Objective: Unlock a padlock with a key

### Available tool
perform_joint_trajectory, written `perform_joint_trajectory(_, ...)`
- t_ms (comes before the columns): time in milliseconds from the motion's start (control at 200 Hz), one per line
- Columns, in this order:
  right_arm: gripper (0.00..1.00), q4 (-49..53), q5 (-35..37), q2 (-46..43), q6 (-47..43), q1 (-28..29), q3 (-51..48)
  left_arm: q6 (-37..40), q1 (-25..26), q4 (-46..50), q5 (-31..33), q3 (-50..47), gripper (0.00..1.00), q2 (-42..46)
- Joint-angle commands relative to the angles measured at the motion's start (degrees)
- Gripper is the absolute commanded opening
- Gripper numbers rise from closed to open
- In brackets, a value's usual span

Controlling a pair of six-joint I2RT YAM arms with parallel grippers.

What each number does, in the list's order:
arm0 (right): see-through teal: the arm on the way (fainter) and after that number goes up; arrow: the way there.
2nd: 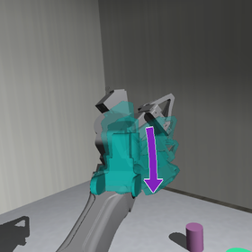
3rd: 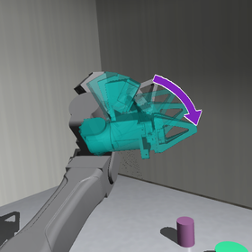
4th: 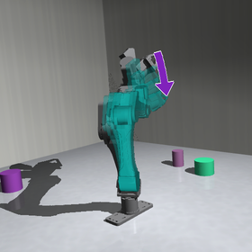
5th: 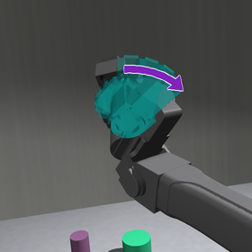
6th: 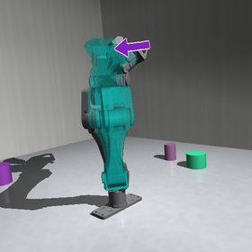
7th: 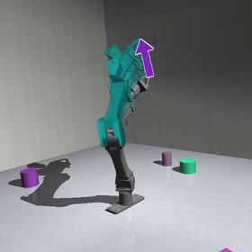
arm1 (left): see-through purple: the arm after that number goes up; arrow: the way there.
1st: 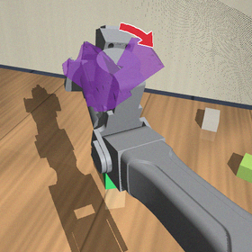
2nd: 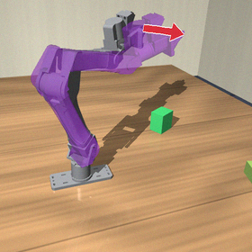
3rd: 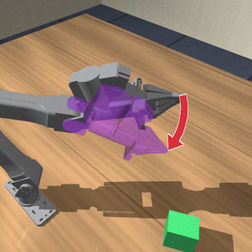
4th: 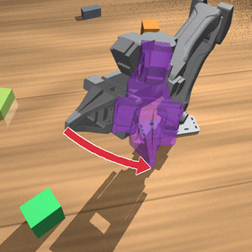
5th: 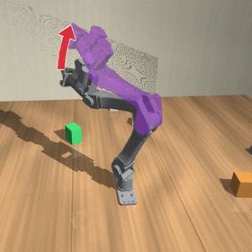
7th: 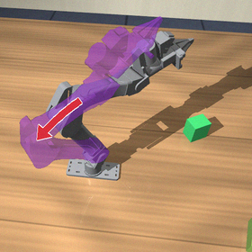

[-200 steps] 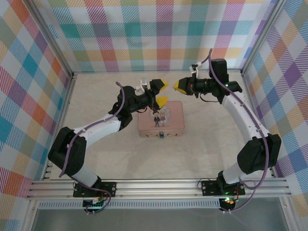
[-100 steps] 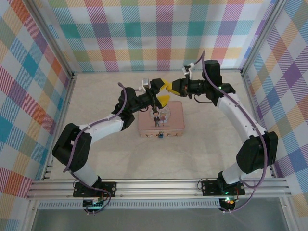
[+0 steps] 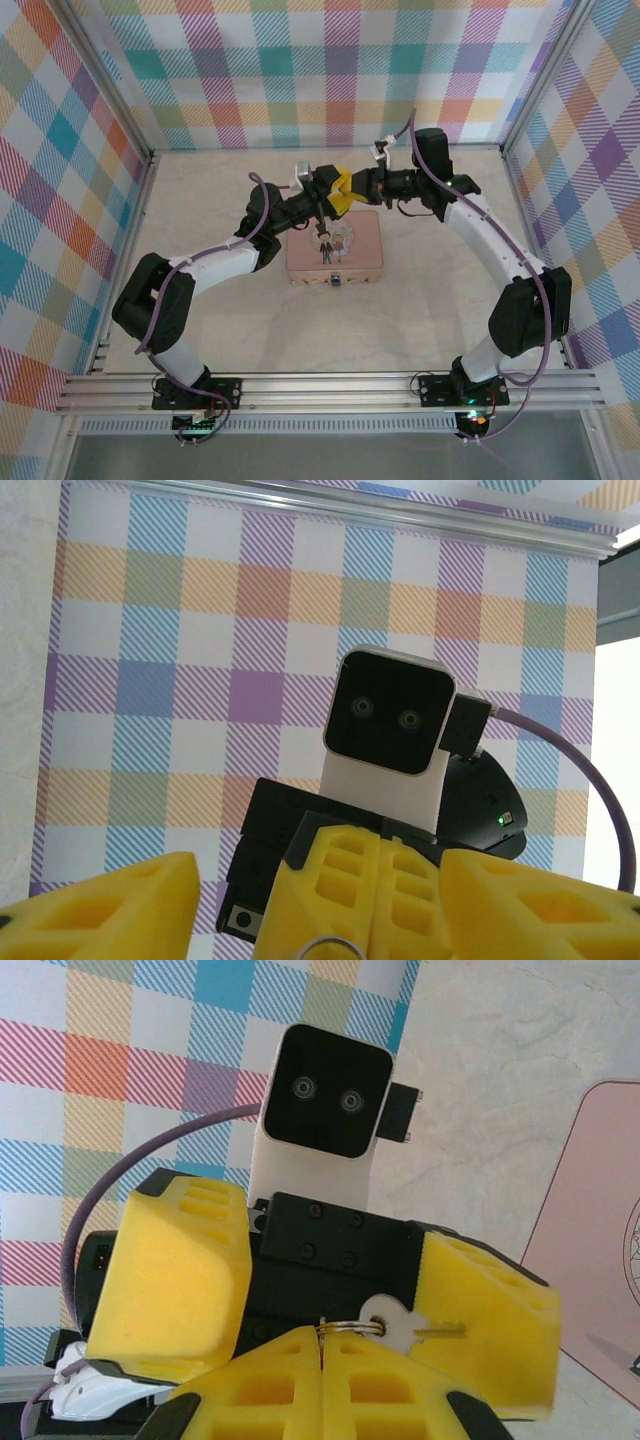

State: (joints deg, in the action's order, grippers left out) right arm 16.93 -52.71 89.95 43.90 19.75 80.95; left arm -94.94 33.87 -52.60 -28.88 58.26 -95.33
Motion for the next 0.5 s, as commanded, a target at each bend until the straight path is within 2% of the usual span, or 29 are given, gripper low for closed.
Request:
perform_joint_trajectory(0, 0.0, 0.9, -1.8, -1.2, -2.8, 0.6, -1.6, -0.5, -0.1, -3.3, 0.2, -1.3, 0.62, 1.0)
perform_joint_trajectory(495, 0.0, 3.4, -3.0, -3.6, -5.8, 0.5, -3.6, 0.3, -0.6, -1.4, 0.8, -2.7, 0.5, 1.7)
